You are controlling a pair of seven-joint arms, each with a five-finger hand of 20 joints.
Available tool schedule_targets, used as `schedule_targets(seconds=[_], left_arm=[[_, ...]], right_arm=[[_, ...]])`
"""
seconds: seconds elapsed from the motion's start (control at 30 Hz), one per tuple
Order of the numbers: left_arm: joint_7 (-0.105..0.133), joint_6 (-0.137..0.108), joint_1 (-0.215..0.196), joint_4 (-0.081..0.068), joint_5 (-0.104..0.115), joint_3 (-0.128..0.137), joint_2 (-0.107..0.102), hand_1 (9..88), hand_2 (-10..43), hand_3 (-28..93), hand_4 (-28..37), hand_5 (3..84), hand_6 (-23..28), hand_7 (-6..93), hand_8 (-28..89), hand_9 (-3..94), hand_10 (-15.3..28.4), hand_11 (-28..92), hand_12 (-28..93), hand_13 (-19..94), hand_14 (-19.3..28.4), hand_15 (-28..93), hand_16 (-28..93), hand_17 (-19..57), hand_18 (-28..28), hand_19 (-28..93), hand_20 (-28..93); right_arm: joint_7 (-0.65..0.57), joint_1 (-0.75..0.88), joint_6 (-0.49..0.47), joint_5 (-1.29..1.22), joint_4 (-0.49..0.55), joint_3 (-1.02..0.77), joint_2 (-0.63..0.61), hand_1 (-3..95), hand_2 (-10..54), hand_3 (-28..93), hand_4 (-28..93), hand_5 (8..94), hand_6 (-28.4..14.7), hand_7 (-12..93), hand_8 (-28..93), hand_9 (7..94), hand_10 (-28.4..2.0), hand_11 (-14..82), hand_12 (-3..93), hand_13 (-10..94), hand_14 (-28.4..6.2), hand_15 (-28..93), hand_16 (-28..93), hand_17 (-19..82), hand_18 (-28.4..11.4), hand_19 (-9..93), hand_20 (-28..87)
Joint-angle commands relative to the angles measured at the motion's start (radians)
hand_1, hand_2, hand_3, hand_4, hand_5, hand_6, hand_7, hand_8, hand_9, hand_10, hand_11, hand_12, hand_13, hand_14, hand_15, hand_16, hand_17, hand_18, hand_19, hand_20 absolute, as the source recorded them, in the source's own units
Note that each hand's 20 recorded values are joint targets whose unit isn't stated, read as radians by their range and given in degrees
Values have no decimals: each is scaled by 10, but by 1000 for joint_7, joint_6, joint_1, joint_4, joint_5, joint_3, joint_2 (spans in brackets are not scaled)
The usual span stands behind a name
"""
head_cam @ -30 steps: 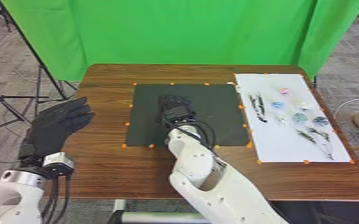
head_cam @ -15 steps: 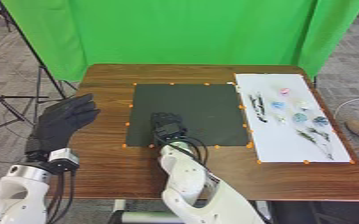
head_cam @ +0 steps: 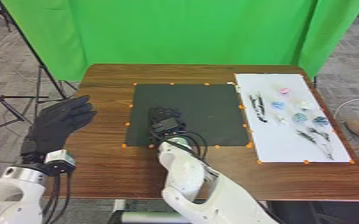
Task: Arrange flowers
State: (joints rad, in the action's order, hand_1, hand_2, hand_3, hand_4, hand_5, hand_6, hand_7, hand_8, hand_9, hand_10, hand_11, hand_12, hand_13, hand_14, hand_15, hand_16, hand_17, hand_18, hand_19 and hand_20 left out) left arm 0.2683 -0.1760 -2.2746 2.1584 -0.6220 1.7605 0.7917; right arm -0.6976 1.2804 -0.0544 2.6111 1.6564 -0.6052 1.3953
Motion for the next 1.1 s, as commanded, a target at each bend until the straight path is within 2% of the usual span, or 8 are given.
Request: schedule_targets(seconds=[0.03,0.23,0.3,0.43,0.5,0.63,0.8,1.1], left_arm=[[3,-2,-32,10,-2,3,18,271,44,822,-137,452,133,122,-81,368,215,328,86,253,272,541,-111,-96,213,570,118],[10,-6,-44,12,-2,0,36,271,44,823,-138,452,133,122,-81,368,216,327,85,254,273,541,-111,-96,213,570,118],[10,-6,-44,10,-2,-1,37,270,44,824,-137,452,133,122,-81,368,216,327,85,254,274,542,-111,-96,213,570,118],[10,-6,-37,8,-1,-10,37,271,44,823,-137,452,133,123,-81,369,217,326,85,254,273,542,-111,-96,213,570,118],[5,-2,-31,7,-4,-13,39,271,44,823,-138,453,133,123,-81,369,216,326,86,254,272,541,-111,-96,213,570,118],[6,-5,-25,5,-2,-20,37,271,44,823,-137,452,133,123,-81,369,216,327,86,255,273,541,-111,-96,213,570,118],[1,3,-47,7,-5,-3,51,271,45,823,-137,452,133,124,-81,369,216,328,86,255,273,544,-111,-96,214,571,118],[23,-25,-95,30,3,28,42,271,45,823,-137,452,133,123,-81,369,216,327,85,256,274,544,-112,-96,213,571,118]], right_arm=[[41,15,15,1,27,-5,-14,520,-95,779,-268,881,-43,248,199,814,-133,576,369,752,-130,773,288,294,-284,864,338],[153,45,-94,-46,75,-37,-18,434,-87,812,-250,765,-61,293,87,669,-167,556,357,602,-174,787,248,177,-284,791,341],[172,54,-129,-40,79,-47,-14,380,-45,851,-244,730,-60,269,47,609,-199,563,332,529,-196,791,228,135,-284,751,356],[210,83,-201,-61,90,-76,-2,348,-21,872,-241,696,-53,266,2,559,-221,576,289,476,-211,794,208,108,-284,722,379],[222,93,-248,-53,92,-92,9,292,30,886,-213,667,-42,245,-121,516,-239,574,265,440,-227,796,184,80,-284,690,387],[222,102,-297,-58,91,-109,19,232,72,893,-205,618,-40,197,-133,459,-268,556,255,376,-255,801,165,48,-284,657,391],[195,99,-317,-72,89,-102,17,212,85,890,-199,586,-44,163,-125,432,-280,542,252,349,-269,804,160,38,-284,648,398],[191,80,-326,-104,119,-64,-27,200,91,885,-193,614,-69,148,-118,436,-283,543,249,353,-274,810,158,38,-284,645,409]])
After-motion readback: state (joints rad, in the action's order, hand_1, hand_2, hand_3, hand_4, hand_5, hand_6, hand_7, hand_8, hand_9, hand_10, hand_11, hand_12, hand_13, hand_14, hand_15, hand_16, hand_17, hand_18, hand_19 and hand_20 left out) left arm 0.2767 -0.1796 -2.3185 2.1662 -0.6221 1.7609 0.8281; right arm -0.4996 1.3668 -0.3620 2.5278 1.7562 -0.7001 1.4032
